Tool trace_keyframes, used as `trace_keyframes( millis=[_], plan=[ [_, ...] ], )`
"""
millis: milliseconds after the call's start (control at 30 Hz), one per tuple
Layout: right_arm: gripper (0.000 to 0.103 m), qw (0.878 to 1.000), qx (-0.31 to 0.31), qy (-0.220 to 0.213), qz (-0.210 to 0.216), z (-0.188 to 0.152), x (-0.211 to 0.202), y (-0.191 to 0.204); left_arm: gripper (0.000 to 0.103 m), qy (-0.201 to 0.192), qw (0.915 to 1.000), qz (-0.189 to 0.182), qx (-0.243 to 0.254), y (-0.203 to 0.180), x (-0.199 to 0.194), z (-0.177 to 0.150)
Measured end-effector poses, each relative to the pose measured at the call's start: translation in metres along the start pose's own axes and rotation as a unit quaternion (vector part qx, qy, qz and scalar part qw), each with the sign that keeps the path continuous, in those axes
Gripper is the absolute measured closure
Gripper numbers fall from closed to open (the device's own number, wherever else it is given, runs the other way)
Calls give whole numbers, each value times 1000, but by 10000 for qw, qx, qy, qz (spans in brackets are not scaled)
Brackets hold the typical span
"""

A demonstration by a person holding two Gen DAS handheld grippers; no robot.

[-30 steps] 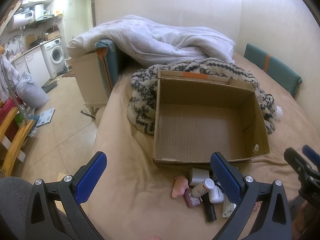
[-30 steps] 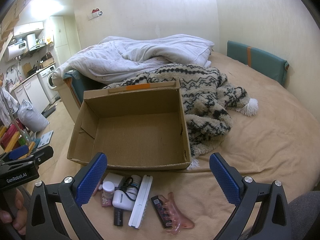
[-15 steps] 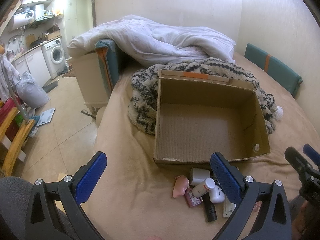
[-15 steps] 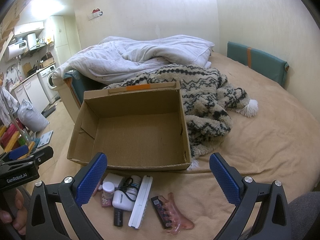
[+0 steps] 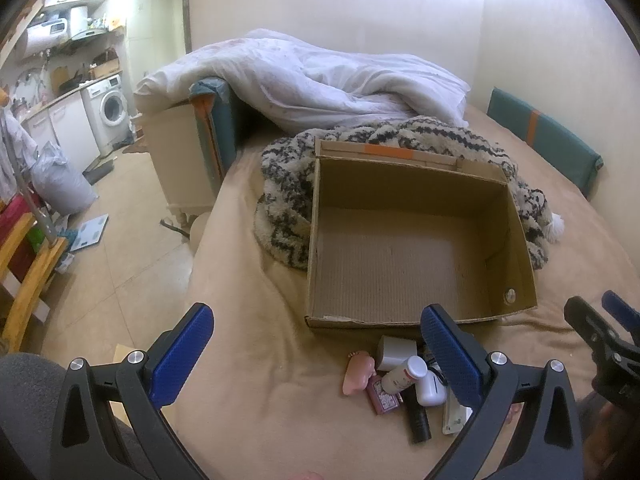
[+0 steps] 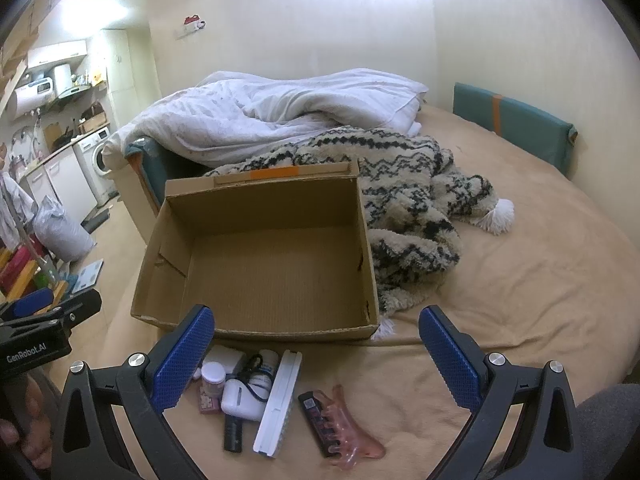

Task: Organize rigid objects
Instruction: 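Grasp the white phone with the right gripper while the left grasps the pink keychain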

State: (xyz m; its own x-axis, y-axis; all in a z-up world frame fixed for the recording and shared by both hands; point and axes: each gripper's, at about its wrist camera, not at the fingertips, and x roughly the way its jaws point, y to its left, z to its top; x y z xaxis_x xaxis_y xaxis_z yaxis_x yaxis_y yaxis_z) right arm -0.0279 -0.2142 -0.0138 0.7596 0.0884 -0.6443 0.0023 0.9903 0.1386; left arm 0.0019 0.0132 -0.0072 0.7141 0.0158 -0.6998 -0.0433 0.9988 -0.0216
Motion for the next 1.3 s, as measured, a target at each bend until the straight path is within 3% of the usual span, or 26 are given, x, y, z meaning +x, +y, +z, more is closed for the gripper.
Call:
trace_keyframes(
  millis=[133, 267, 333, 400, 433, 500, 700, 967, 1167, 1300],
  plan=[
    [0, 9963, 319, 610, 520, 3, 16, -11, 0, 199, 9996, 184, -124, 7, 7, 1],
    [0, 9802, 732, 1531, 1021, -3, 45, -20, 0, 641, 9963, 361, -439, 25, 23, -1],
    [16, 9675, 898, 2012, 1243, -9, 62, -22, 0, 817, 9941, 432, -564, 32, 28, -3],
    [45, 9504, 1118, 2546, 1393, -17, 80, -22, 0, 959, 9922, 470, -643, 36, 33, -5],
    [51, 9413, 1210, 2798, 1450, -22, 90, -22, 0, 1029, 9912, 475, -682, 37, 35, -6],
    [54, 9270, 1349, 3190, 1438, -32, 107, -21, 0, 1134, 9898, 447, -743, 40, 39, -8],
    [55, 9047, 1624, 3712, 1320, -56, 142, -17, 0, 1390, 9868, 317, -771, 42, 48, -12],
    [75, 9067, 1259, 3841, 1206, -64, 150, -5, 0, 1663, 9826, 296, -774, 43, 59, -17],
    [80, 9164, 550, 3837, 998, -57, 129, 0, 0, 1810, 9810, 281, -648, 38, 67, -18],
    [81, 9166, 242, 3873, 962, -63, 124, 0, 2, 2058, 9765, 180, -612, 37, 83, -15]
  ],
)
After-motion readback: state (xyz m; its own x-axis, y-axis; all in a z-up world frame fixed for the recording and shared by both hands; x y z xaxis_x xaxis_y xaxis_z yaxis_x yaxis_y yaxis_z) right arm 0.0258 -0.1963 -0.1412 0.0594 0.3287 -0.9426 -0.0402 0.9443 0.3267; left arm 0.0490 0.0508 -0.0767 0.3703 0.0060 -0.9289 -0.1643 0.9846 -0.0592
